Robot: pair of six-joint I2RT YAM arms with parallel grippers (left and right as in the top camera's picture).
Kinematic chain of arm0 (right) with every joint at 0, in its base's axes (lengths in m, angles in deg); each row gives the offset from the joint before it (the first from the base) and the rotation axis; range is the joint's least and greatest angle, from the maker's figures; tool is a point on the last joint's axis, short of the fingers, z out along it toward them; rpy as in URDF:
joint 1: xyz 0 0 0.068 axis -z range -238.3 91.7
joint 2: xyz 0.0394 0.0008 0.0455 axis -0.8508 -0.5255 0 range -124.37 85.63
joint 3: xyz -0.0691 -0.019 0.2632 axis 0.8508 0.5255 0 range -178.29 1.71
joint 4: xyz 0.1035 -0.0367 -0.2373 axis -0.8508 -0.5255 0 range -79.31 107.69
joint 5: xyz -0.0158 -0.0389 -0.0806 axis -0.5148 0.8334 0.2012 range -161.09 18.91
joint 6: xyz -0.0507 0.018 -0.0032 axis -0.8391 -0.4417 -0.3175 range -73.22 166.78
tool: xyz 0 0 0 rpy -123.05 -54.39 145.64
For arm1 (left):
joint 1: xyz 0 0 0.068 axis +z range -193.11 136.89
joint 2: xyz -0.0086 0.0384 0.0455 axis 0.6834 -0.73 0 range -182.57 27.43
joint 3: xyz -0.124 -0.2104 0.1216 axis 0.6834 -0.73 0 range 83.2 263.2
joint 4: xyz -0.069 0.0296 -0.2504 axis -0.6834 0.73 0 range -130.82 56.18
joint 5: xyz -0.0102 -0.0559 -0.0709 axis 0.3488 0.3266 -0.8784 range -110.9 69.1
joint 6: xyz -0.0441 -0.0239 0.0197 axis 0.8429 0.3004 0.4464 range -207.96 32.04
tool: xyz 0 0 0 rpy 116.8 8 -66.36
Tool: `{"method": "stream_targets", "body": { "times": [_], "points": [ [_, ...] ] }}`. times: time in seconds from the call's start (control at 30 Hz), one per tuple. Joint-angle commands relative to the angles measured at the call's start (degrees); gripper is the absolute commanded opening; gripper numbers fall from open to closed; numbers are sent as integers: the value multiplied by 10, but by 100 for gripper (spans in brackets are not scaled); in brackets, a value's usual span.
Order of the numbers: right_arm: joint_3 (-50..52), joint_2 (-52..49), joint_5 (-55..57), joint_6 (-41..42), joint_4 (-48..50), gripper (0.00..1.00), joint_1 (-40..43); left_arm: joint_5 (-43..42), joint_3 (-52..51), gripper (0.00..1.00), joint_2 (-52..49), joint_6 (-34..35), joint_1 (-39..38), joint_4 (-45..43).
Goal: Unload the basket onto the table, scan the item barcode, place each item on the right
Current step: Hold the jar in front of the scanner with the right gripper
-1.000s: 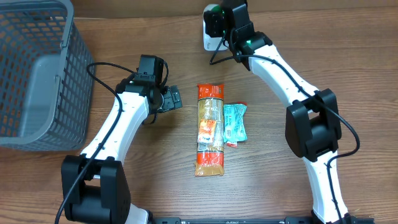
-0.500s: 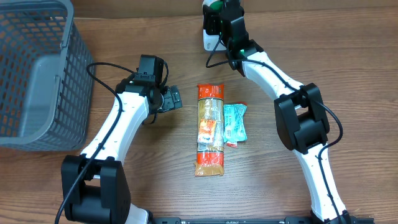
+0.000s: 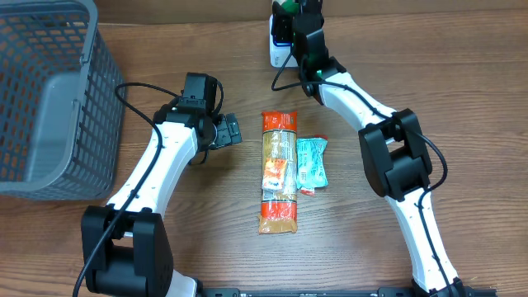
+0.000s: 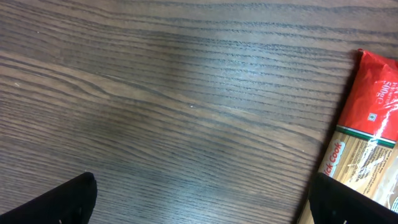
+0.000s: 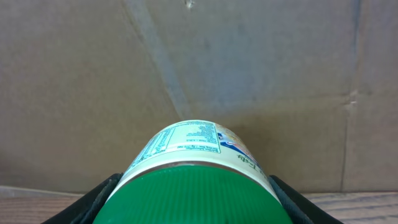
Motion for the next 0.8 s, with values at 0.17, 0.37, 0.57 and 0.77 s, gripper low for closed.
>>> {"method": "stream_targets", "body": {
  "times": [0.17,0.37,0.57,0.77],
  "points": [
    [-18,-21,8,4,60,21,5,-1,5,100,7,2,-1,0],
    [-18,-21,7,4,69,21,5,-1,5,100,7,2,-1,0],
    [-19,29,-5,-4,72,22,5,-1,5,100,7,2,-1,0],
    [-19,169,-4,-47,-65,25,5,-1,5,100,7,2,-1,0]
  ]
}}
